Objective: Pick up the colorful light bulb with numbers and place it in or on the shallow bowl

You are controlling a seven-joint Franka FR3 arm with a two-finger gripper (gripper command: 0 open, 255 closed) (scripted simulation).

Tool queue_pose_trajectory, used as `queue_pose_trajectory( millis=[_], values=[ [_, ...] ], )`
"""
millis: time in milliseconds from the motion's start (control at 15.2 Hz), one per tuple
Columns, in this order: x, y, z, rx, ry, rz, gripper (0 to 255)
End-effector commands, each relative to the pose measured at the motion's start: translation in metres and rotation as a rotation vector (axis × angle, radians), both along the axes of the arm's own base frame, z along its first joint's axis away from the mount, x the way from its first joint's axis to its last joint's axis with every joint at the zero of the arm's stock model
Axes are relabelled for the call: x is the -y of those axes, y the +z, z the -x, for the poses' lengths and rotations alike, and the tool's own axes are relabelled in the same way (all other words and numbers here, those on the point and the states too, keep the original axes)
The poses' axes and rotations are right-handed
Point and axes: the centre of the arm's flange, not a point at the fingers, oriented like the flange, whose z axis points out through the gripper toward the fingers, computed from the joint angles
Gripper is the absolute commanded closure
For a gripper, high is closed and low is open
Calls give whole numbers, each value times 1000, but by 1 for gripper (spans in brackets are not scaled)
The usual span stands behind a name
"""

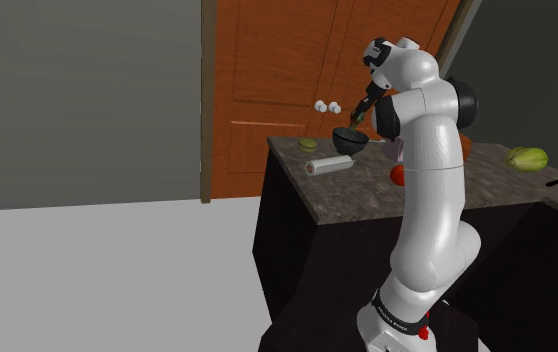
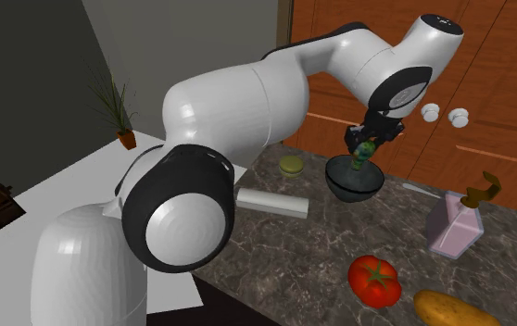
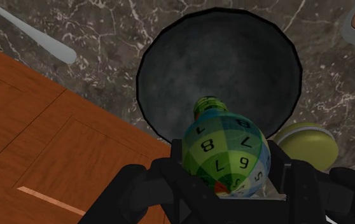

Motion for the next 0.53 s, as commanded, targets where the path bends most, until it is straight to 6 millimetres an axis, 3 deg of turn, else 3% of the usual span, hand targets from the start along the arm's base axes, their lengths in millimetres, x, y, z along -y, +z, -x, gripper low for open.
queue_pose_trajectory(
  millis=[0,132,198,462],
  values=[
    [0,0,0,0,0,0,255],
    [0,0,0,0,0,0,255],
    [0,0,0,0,0,0,0],
    [0,0,0,0,0,0,0]
  ],
)
